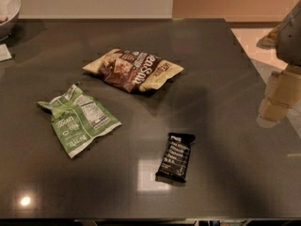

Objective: Pick rxbar chocolate

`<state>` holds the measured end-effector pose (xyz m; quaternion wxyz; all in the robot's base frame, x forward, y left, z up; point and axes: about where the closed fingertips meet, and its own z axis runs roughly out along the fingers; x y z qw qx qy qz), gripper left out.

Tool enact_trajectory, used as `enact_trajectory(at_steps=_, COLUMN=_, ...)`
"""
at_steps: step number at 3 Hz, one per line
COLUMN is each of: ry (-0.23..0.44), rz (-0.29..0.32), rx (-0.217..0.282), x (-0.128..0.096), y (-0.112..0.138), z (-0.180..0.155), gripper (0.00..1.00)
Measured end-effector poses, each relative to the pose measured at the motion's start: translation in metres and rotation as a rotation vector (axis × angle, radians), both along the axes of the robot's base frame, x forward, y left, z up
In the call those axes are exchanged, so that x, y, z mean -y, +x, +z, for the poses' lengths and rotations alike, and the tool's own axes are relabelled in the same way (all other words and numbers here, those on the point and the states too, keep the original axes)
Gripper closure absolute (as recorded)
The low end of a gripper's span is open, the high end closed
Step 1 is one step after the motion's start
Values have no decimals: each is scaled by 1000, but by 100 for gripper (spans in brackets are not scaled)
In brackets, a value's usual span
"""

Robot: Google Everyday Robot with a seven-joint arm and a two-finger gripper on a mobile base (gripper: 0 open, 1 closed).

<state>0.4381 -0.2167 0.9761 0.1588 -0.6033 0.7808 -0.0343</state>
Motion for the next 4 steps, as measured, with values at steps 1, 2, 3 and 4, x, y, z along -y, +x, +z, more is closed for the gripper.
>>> enact_trajectory(at_steps=1, ry=0, rz=0, rx=0, x=0, y=0, z=0, gripper=0)
enact_trajectory(at_steps=2, ry=26, rz=57, rx=-11, x=-13, y=1, z=-5, gripper=0)
enact_trajectory(at_steps=3, ry=77, rz=140, rx=-34, x=-36, y=-4, z=-18, gripper=0)
enact_trajectory(at_steps=4, ry=131, rz=220, rx=-62, x=-62, y=-13, z=-40, gripper=0)
